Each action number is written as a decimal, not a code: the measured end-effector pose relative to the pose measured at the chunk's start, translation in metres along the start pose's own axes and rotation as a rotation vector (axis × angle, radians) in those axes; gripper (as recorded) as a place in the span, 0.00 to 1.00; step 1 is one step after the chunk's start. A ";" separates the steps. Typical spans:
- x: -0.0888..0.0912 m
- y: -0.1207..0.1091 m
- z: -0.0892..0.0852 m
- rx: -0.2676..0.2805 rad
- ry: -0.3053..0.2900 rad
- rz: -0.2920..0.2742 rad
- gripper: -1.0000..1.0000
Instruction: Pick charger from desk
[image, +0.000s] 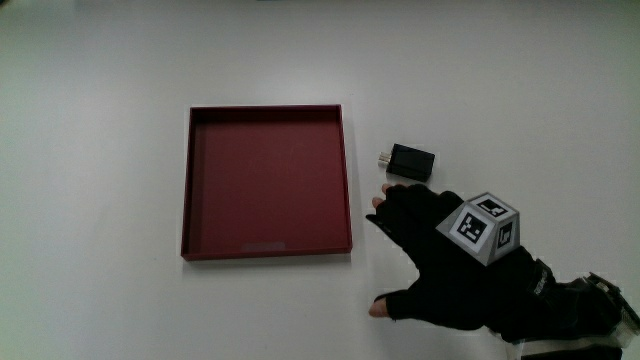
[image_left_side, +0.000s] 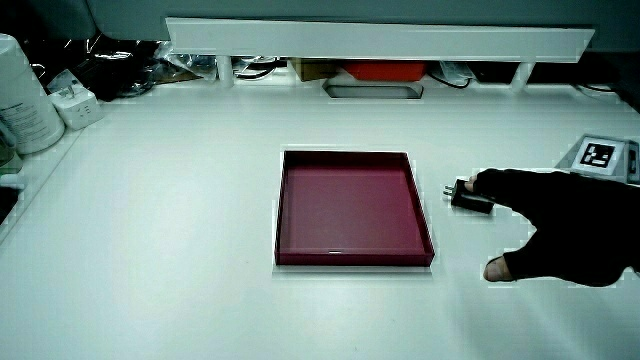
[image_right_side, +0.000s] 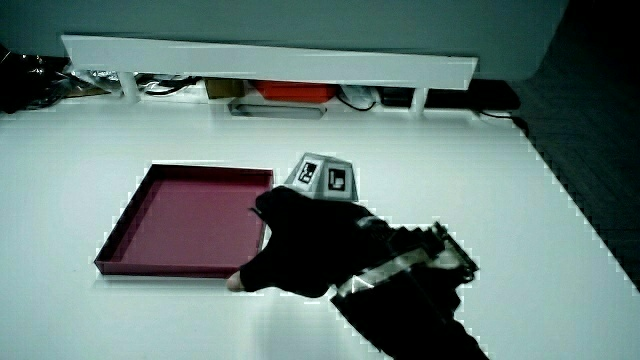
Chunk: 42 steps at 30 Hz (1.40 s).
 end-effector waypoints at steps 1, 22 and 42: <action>0.004 0.001 0.002 0.012 -0.010 -0.004 0.50; 0.062 0.032 0.045 0.176 0.075 -0.171 0.50; 0.119 0.082 0.026 0.122 0.158 -0.349 0.50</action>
